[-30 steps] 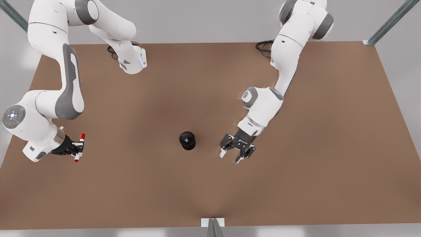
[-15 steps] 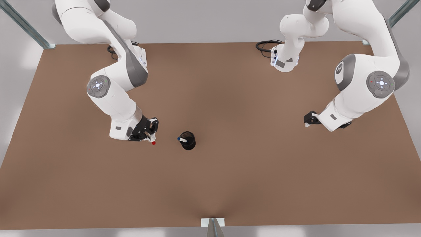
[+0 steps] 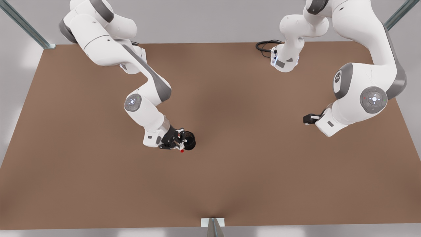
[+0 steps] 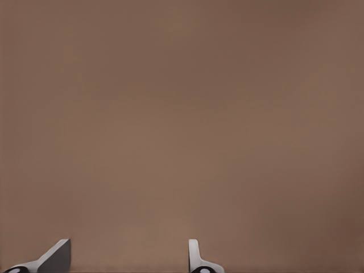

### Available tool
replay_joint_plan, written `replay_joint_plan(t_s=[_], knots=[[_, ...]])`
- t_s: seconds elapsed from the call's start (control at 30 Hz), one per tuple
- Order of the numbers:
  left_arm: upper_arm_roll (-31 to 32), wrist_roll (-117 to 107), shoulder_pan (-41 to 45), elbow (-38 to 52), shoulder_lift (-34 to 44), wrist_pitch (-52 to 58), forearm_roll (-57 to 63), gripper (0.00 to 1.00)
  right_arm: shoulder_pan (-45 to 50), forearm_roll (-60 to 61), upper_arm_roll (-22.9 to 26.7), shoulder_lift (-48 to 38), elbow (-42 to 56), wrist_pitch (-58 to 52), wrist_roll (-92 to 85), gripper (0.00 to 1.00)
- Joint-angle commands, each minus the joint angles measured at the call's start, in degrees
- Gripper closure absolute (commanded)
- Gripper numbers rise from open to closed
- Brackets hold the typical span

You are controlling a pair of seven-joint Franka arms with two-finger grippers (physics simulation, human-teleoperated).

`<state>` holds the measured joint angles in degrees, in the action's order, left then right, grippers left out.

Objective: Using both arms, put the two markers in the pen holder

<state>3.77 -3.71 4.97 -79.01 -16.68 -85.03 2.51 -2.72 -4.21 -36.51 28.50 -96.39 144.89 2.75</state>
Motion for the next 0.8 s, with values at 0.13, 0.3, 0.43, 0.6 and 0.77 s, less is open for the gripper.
replay_joint_plan(t_s=[0.13,0.3,0.43,0.6,0.77], knots=[[0.0,-2.9,0.4,0.0,0.0,0.5,0.0,0.0,0.3,-0.7,-1.5,-0.2,-4.6,18.1,7.8,0.78],[0.1,-3.0,0.4,0.1,0.0,0.3,0.0,0.0,0.3,-1.3,-1.5,0.5,-12.2,30.2,7.4,0.79],[0.1,-3.0,0.6,0.1,0.0,0.3,0.0,0.0,0.3,-2.7,-1.2,0.5,-16.3,35.3,7.3,0.79],[0.3,-3.0,0.7,0.1,0.0,0.3,0.0,0.0,0.2,-6.6,-0.7,2.8,-16.5,39.2,7.3,0.79],[0.3,-3.0,0.7,0.1,0.0,0.3,0.0,0.0,0.1,-9.8,0.0,4.3,-16.3,40.0,7.3,0.79]])
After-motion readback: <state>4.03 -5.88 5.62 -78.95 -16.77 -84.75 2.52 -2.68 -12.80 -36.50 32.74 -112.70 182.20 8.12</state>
